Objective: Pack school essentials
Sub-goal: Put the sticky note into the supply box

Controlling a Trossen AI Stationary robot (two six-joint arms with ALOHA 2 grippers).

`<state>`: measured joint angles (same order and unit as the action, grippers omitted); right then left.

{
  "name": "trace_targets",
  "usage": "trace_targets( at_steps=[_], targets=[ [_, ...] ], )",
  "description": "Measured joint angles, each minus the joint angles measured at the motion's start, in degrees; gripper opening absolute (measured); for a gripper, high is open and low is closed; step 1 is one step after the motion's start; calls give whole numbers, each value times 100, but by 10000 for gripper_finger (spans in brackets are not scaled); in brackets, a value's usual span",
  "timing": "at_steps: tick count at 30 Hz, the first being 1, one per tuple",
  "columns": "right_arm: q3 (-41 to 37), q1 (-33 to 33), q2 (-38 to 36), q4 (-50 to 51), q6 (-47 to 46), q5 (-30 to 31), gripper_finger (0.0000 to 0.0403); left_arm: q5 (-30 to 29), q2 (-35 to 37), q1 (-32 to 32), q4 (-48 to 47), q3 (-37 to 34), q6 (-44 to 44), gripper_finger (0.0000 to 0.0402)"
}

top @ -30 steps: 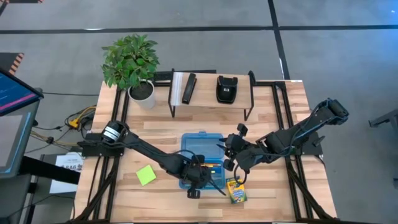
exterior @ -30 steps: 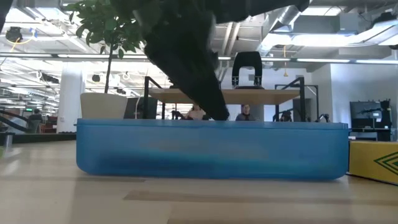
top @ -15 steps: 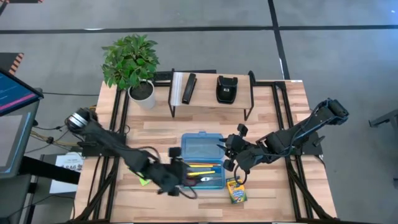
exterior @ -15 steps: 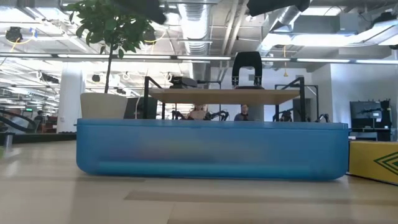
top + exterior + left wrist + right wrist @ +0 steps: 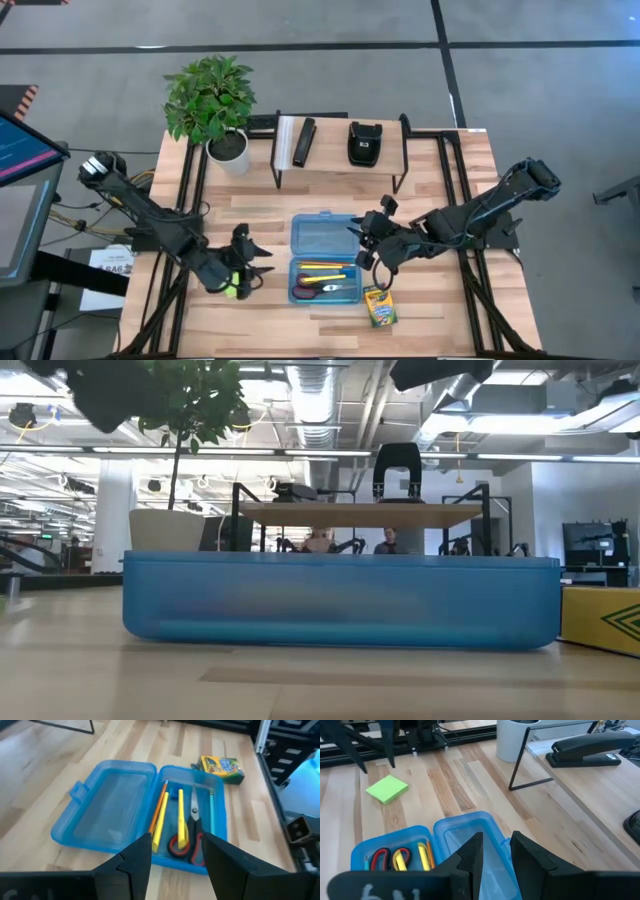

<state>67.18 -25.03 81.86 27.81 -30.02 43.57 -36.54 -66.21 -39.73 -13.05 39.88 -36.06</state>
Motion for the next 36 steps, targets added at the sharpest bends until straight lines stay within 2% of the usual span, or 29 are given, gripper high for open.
trace_targets(
  at_steps=[7,16,19,27,32,36],
  targets=[
    [0,45,16,-13,0,2,118,-109,60,-153,-154,-103,-166,160],
    [2,214,851,-363,372,-16,118,-172,50,-279,-411,-103,-356,160],
    [4,351,1148,-553,489,-144,118,-495,53,-555,-716,-105,-600,160],
    [2,834,1680,-1119,820,-1154,118,-1610,255,-1561,-1527,-105,-1671,160],
    [-2,986,1795,-1472,964,-1546,118,-1886,282,-1936,-1893,-105,-2003,160],
    [2,968,1782,-1519,960,-1584,118,-2093,282,-2136,-2327,-105,-2431,160]
  ],
)
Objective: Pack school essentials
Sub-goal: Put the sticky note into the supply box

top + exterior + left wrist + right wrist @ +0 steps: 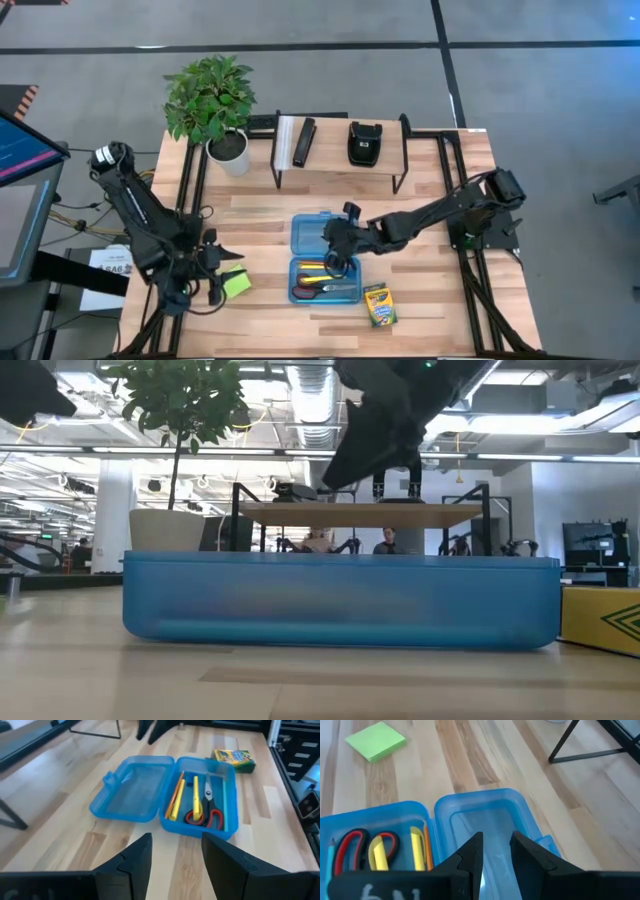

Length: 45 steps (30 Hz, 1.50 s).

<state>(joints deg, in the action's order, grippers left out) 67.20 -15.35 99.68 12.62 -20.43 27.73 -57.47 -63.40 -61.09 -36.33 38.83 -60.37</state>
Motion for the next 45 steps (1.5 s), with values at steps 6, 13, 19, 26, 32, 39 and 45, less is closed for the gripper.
trace_targets(
  at_steps=[6,13,19,26,32,39,45],
  targets=[
    [2,-69,-45,22,-2,-9,118,14,123,-197,-588,0,-687,160],
    [2,-80,-42,-15,-7,-7,118,1396,328,-106,-1018,0,-1749,160],
    [2,-98,-42,-396,67,-33,118,2171,-143,139,-1070,0,-1880,160],
    [2,-283,-3,-1461,780,-443,118,2639,-594,79,-1709,0,-2287,160],
    [2,-395,4,-1795,1103,-597,118,2997,-618,-161,-2155,0,-3185,160],
    [2,-394,4,-1838,1148,-597,118,3895,-994,-420,-1710,0,-3360,147],
    [1,-335,4,-1935,1174,-595,118,4492,-1586,-467,-1221,0,-3414,116]
  ],
)
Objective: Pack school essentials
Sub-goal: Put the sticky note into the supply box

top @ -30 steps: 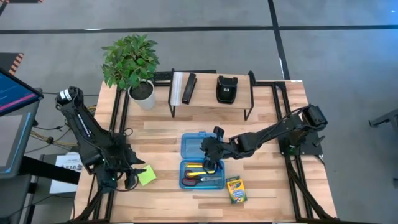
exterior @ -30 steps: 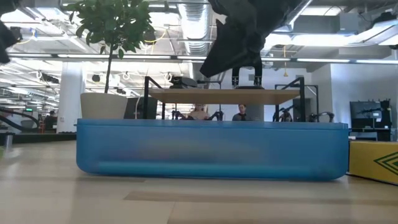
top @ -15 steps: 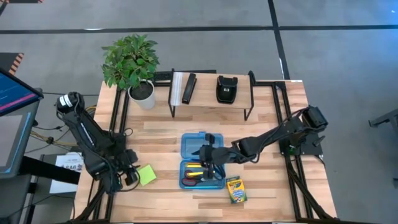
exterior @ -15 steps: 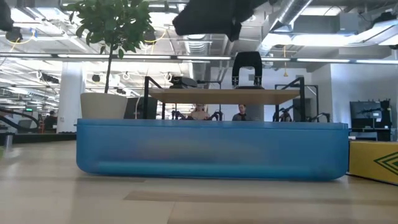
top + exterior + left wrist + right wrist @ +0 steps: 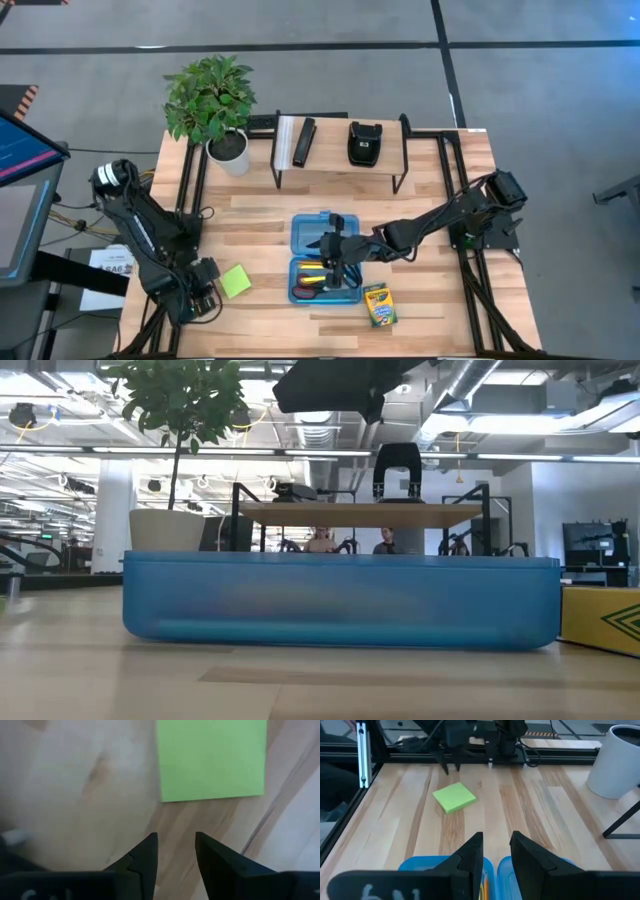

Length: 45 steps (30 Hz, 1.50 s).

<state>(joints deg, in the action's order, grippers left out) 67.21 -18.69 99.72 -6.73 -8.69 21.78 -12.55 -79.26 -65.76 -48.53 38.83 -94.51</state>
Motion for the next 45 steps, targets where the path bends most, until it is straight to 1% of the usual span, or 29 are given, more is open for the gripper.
trace_targets(
  at_steps=[6,11,16,23,31,33,37,45],
  targets=[
    [0,9,0,-21,9,2,118,-78,-485,0,421,0,361,112],
    [1,8,0,-91,20,2,118,-115,-781,98,429,31,604,131],
    [-1,43,0,-122,20,0,118,-192,-851,252,449,37,945,154],
    [1,48,0,-152,30,-2,118,-780,-885,420,565,22,1376,173],
    [-1,48,0,-150,35,-4,118,-1618,-916,628,746,-7,1945,186],
    [-1,53,0,-150,37,-4,118,-1645,-912,699,833,-5,2134,189],
    [0,82,0,-150,65,-43,118,-1444,-910,776,757,66,2356,193],
    [-1,100,1,-279,127,-79,118,-1578,-901,767,738,385,2789,193]
  ],
)
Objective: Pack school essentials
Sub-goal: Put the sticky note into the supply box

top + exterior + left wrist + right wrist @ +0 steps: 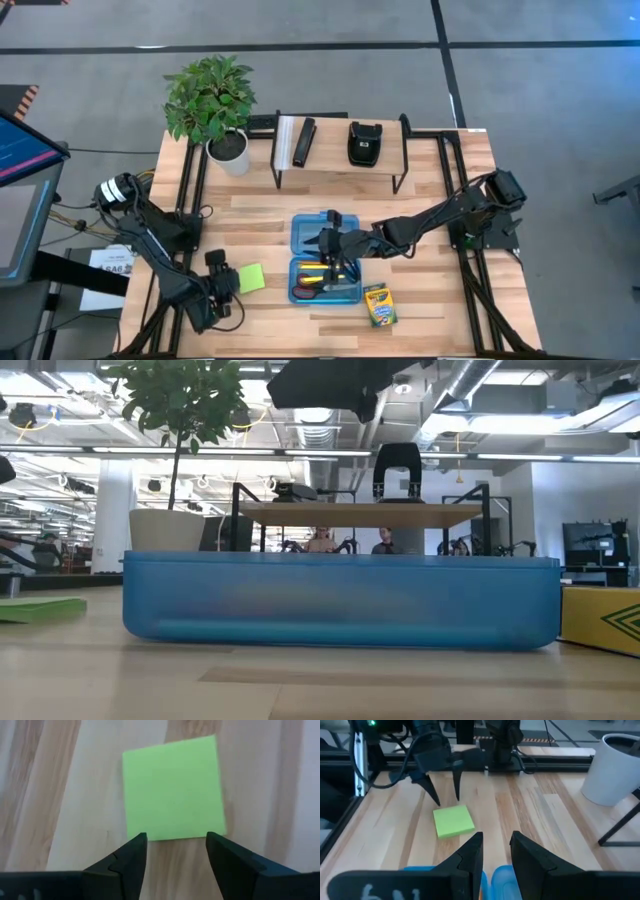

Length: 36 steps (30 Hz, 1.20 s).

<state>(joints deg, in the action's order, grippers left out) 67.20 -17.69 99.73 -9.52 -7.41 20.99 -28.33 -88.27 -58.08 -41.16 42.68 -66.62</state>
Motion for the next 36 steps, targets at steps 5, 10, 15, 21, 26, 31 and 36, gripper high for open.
trace_targets(
  at_steps=[5,10,15,21,26,31,36],
  targets=[
    [2,25,1,-602,57,-437,118,121,2,-2,-25,83,-11,193],
    [2,24,1,-684,181,-548,118,119,9,-160,-27,-14,-315,193],
    [249,27,343,-608,258,-636,118,138,11,-371,196,-329,-997,193],
    [1502,82,1376,391,493,-806,118,86,70,-258,1108,-837,-1011,193],
    [2838,180,2301,1528,513,-915,118,-8,52,-245,1135,-855,-987,193],
    [4037,251,3151,2354,605,-1097,118,-149,32,-240,1186,-868,-954,193],
    [4995,249,3854,2777,629,-1236,118,-300,20,-200,1294,-874,-871,193]
  ],
)
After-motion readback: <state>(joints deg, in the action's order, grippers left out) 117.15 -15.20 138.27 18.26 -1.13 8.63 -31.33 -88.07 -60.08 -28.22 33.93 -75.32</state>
